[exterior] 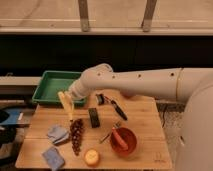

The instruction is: Place banana in purple bowl

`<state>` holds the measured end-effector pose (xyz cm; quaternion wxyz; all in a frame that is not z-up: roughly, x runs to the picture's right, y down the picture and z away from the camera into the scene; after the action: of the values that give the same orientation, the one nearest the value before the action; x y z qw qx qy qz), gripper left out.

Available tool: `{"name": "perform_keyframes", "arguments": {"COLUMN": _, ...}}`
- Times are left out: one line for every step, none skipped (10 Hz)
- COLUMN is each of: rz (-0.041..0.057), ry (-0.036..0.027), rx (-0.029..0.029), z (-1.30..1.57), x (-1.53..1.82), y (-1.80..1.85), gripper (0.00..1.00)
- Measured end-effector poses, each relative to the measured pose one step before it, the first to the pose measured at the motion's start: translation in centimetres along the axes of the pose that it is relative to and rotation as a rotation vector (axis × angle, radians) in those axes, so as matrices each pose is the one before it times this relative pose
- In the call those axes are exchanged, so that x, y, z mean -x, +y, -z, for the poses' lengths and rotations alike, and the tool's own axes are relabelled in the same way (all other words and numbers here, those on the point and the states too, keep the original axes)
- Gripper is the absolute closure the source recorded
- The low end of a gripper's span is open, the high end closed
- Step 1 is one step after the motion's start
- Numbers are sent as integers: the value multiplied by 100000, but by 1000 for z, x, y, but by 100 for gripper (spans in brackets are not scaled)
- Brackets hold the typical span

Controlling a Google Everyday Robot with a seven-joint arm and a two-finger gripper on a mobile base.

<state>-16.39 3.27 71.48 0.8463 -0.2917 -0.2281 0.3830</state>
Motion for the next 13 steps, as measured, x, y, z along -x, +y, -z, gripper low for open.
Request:
{"name": "perform_keyframes", "arguments": {"rz": -2289, "ry": 1247, "rx": -835, "z": 821, "x": 16, "y": -1334, "gripper": 100}}
{"name": "perform_keyframes", "arguments": {"rz": -1829, "ry": 1891, "rx": -1116, "z": 884, "x": 184, "y": -1384, "gripper": 100}}
{"name": "perform_keyframes", "arguments": {"rz": -1414, "ry": 2533, "rx": -896, "z": 849, "x": 189, "y": -1327, "gripper": 100}}
{"name": "perform_keyframes", "arguments": {"rz": -589, "ry": 2281, "rx": -416, "z": 851, "x": 436, "y": -1191, "gripper": 100}}
{"name": "perform_keyframes", "arguments": {"rz": 283, "ry": 892, "rx": 474, "z": 626, "x": 335, "y": -610, "gripper": 100}}
{"name": "perform_keyframes", "arguments": {"rz": -273, "ry": 457, "rx": -151, "z": 407, "x": -53, "y": -524, "gripper": 100}}
{"name": "perform_keyframes", "arguments": {"rz": -118, "ry": 50, "rx": -46, "z": 58, "x": -52, "y": -81, "gripper": 100}}
{"name": "perform_keyframes", "arguments": {"rz": 295, "ry": 33, "rx": 211, "z": -110, "x": 128, "y": 172, "gripper": 100}}
{"name": "perform_keyframes", "arguments": {"rz": -32, "ry": 7, "rx": 87, "z": -45, "x": -10, "y": 12, "gripper": 100}}
{"name": "perform_keyframes", "arguments": {"rz": -148, "ry": 141, "rx": -92, "z": -8, "x": -124, "y": -90, "gripper": 100}}
{"name": "perform_keyframes", "arguments": {"rz": -269, "ry": -139, "rx": 66, "z": 30, "x": -35, "y": -106, "gripper": 100}}
{"name": "perform_keyframes", "arguments": {"rz": -132, "ry": -419, "rx": 15, "z": -45, "x": 23, "y": 48, "gripper": 100}}
{"name": "perform_keyframes", "arguments": {"rz": -1881, "ry": -1526, "rx": -2405, "z": 533, "x": -104, "y": -429, "gripper": 100}}
